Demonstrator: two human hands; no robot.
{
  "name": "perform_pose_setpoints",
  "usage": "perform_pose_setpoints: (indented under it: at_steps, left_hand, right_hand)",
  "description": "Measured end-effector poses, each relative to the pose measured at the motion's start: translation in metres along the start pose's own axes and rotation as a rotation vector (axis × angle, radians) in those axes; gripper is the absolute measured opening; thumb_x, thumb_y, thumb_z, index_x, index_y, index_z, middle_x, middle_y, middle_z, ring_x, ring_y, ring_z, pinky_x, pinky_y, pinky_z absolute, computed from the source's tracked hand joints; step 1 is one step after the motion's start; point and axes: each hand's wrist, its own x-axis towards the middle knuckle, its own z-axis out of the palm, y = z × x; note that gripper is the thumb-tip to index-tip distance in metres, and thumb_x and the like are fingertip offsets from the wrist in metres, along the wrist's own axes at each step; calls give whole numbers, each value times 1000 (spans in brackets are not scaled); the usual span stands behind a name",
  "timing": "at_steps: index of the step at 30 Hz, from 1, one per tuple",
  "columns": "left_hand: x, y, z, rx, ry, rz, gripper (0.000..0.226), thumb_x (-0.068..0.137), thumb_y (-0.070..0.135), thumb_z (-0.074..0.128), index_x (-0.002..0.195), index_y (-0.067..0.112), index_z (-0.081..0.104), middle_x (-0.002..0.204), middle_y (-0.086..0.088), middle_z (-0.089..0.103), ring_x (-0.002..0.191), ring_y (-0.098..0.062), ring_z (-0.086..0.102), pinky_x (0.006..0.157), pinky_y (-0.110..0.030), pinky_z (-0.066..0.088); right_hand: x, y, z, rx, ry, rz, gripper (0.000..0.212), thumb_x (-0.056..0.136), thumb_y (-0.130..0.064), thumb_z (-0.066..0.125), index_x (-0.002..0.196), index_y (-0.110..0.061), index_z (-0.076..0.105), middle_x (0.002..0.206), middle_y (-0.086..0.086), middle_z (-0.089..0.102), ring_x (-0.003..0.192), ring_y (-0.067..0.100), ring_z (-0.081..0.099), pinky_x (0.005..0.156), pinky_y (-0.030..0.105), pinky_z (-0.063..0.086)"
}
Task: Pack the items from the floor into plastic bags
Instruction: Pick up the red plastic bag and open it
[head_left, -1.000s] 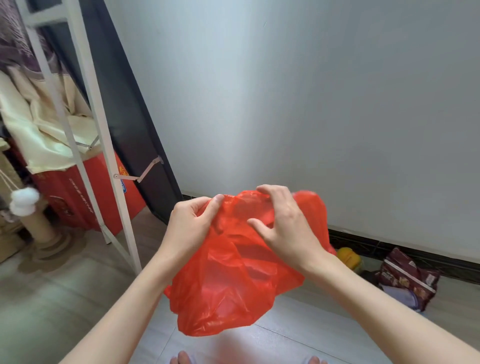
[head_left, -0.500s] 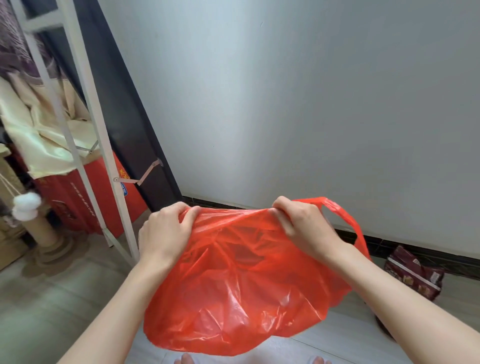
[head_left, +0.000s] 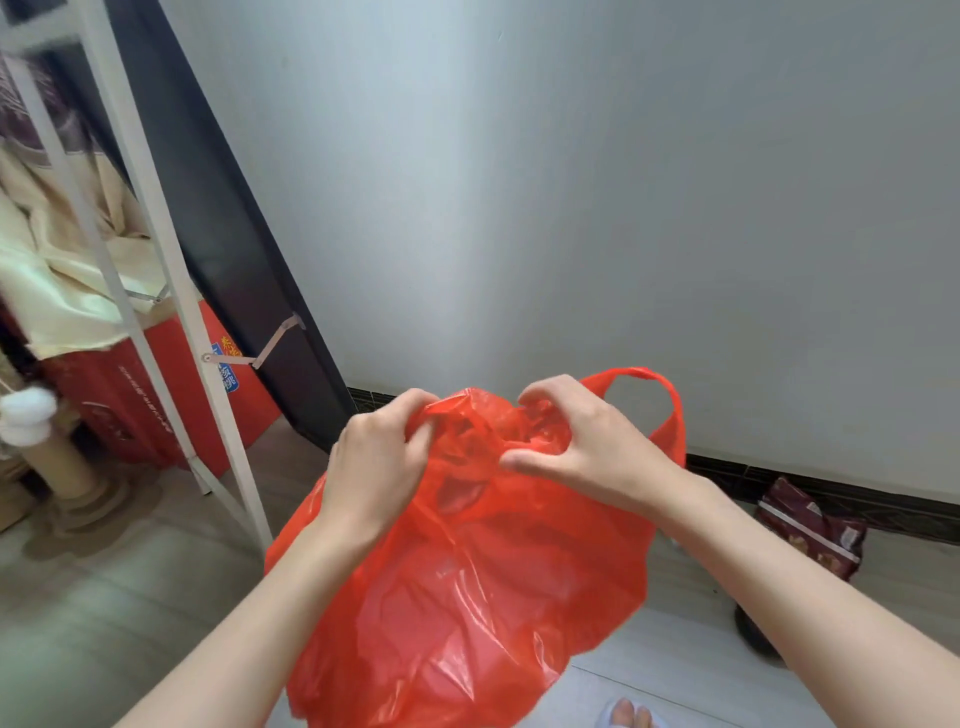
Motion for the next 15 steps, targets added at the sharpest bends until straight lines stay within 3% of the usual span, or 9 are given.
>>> perform_pose_setpoints:
  at_steps: [3, 7, 11, 15]
  left_hand:
    - [2, -6, -2, 19, -72, -35, 26, 79, 44, 46, 91, 32, 64, 82, 2, 72, 85, -25, 66, 72, -42, 51]
    - [4, -20, -12, 89, -185, -24, 17, 84, 40, 56, 86, 29, 69, 81, 3, 73, 84, -26, 66, 71, -41, 51]
    - [14, -30, -16, 226, -258, -126, 23, 88, 44, 55, 91, 27, 70, 88, 5, 66, 91, -25, 60, 74, -36, 47]
    - [21, -21, 9, 429, -271, 8, 28, 92, 41, 47, 93, 20, 65, 90, 1, 62, 93, -30, 59, 70, -36, 42]
  right_hand:
    - [-5, 16, 1, -186, -93, 20, 25, 79, -22, 58, 103, -27, 57, 118, -10, 59, 112, 18, 56, 94, 38, 45]
    - [-6, 35, -8, -21, 61, 98, 33, 79, 8, 46, 97, -7, 70, 115, 4, 66, 109, 15, 57, 96, 18, 38]
    - [-9, 56, -23, 94, 102, 257, 27, 89, 2, 47, 98, -7, 71, 97, 2, 69, 94, 10, 58, 79, 14, 37]
    - [-7, 81, -15, 33, 48, 353, 24, 93, -8, 46, 98, -12, 70, 96, 3, 70, 97, 19, 61, 81, 24, 41]
